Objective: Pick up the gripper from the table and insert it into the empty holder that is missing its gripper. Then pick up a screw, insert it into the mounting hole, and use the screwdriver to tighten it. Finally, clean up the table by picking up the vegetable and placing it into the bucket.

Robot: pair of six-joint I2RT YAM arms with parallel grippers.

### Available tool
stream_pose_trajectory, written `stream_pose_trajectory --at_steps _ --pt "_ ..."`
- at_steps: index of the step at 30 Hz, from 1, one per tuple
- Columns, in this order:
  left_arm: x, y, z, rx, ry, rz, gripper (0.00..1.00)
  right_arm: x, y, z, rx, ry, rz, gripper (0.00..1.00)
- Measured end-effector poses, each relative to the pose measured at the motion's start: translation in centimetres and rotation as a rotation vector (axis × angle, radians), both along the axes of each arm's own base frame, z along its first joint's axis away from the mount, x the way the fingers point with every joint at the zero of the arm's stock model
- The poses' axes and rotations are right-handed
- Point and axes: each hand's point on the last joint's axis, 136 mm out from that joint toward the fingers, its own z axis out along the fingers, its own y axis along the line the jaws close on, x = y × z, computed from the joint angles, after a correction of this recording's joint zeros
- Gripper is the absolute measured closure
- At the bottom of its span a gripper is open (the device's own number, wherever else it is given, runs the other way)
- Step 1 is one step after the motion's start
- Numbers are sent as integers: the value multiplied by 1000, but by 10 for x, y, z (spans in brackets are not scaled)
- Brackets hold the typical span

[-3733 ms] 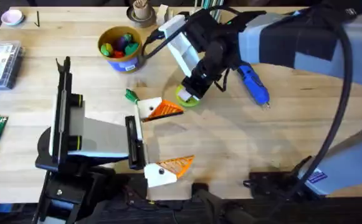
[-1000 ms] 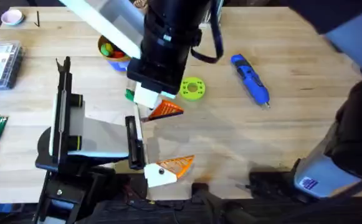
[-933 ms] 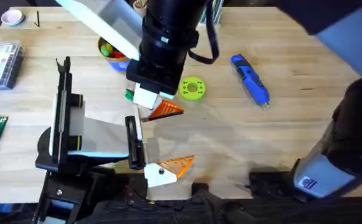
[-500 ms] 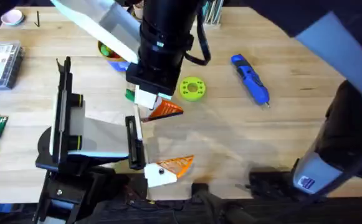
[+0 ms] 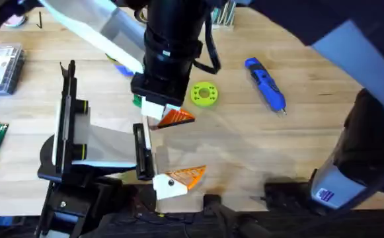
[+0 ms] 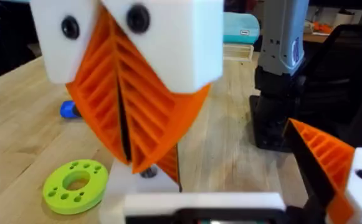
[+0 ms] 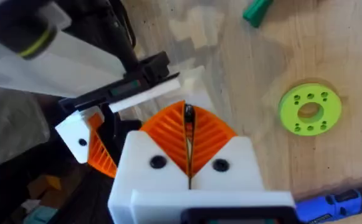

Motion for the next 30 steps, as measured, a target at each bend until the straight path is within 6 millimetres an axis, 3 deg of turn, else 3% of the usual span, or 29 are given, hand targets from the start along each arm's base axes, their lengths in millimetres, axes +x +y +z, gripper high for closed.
stream_pose_trajectory --at_steps 17,19,22,23,25,30 --pt "-2 0 0 0 1 -12 8 -3 -1 -10 -45 11 10 980" --pt "-2 0 0 0 2 -11 8 -3 -1 -10 -45 13 8 791" --pt "-2 0 -1 1 8 -11 8 -4 -1 -10 -45 17 11 356" --pt "-2 0 -1 1 11 -11 8 -4 -1 -10 -45 17 11 263" --pt "-2 0 -1 1 5 -11 8 -4 -2 -10 -47 17 13 187" --pt "-2 0 0 0 2 -11 8 6 -6 -8 -41 14 -15 178"
